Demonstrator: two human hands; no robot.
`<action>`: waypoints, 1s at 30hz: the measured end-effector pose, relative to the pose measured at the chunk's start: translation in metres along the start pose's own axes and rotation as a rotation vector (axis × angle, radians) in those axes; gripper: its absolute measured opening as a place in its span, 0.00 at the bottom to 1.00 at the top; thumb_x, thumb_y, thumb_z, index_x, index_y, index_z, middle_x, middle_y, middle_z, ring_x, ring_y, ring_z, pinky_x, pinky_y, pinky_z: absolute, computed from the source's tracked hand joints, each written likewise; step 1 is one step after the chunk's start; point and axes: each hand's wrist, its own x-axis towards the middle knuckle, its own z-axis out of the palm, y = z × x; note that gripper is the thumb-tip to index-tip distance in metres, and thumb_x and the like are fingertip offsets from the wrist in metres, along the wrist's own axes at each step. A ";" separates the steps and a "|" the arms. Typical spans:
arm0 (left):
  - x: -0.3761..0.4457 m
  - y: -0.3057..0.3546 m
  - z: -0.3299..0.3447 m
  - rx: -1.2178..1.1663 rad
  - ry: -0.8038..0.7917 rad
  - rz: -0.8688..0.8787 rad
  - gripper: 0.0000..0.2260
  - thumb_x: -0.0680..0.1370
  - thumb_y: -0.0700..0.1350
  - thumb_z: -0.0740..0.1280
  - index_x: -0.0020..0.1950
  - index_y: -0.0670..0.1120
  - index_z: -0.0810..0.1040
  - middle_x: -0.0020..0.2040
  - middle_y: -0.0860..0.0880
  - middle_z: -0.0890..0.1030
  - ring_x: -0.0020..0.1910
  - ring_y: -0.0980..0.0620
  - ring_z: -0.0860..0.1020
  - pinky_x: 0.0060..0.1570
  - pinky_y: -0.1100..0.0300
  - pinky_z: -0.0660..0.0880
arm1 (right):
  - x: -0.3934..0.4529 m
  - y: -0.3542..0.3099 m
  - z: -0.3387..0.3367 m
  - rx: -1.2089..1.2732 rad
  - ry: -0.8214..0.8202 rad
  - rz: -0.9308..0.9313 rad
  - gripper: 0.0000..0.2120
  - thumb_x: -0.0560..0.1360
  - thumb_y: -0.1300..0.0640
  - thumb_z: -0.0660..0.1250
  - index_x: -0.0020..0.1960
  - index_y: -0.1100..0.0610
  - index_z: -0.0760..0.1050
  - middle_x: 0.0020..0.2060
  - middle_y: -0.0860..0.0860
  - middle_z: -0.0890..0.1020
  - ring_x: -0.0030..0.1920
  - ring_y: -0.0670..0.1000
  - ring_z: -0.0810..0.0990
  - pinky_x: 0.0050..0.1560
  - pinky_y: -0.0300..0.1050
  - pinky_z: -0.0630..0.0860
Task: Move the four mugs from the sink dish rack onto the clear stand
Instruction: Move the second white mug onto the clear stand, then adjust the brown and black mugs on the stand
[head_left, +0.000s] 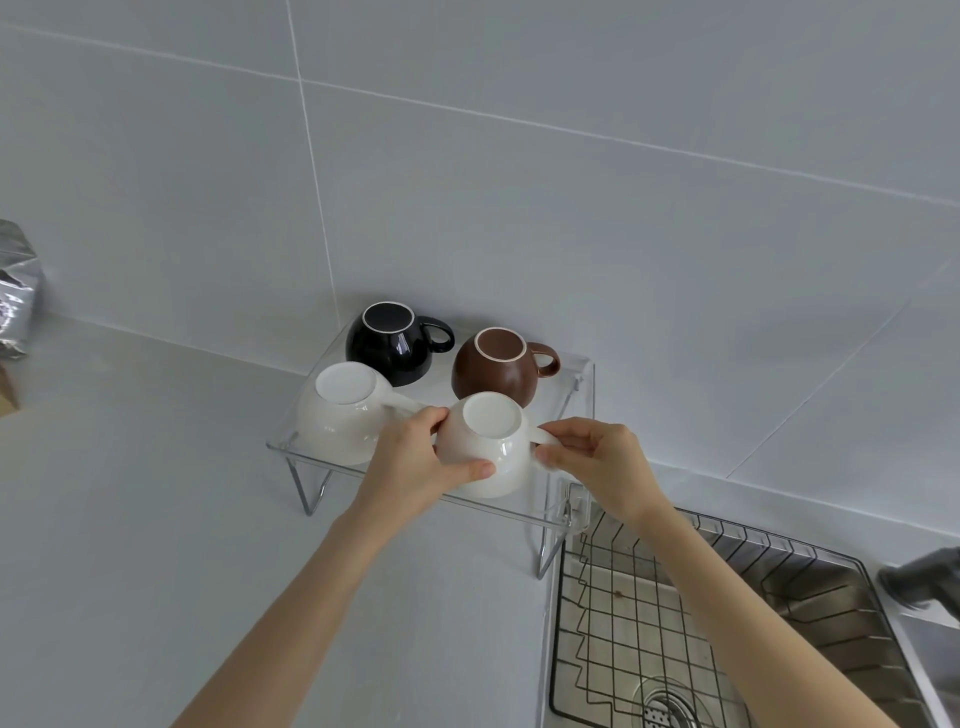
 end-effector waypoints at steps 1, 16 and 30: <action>0.000 0.000 0.000 0.007 -0.008 0.005 0.30 0.55 0.54 0.75 0.54 0.44 0.76 0.50 0.46 0.81 0.51 0.46 0.79 0.55 0.46 0.76 | 0.000 0.000 0.000 -0.005 -0.004 0.004 0.08 0.68 0.61 0.72 0.43 0.50 0.80 0.40 0.46 0.85 0.39 0.39 0.82 0.41 0.27 0.76; 0.064 0.043 -0.018 0.141 -0.028 0.089 0.17 0.67 0.53 0.68 0.49 0.42 0.77 0.63 0.41 0.65 0.63 0.38 0.68 0.51 0.53 0.70 | 0.072 -0.017 -0.020 -0.233 0.197 -0.076 0.14 0.77 0.62 0.58 0.61 0.59 0.73 0.54 0.52 0.81 0.56 0.49 0.77 0.52 0.32 0.68; 0.105 0.027 0.007 0.159 -0.003 0.139 0.21 0.61 0.45 0.77 0.52 0.46 0.80 0.48 0.46 0.84 0.49 0.48 0.79 0.52 0.57 0.73 | 0.110 -0.013 -0.019 -0.312 0.070 -0.106 0.10 0.71 0.69 0.62 0.50 0.65 0.78 0.47 0.60 0.85 0.44 0.56 0.84 0.50 0.39 0.74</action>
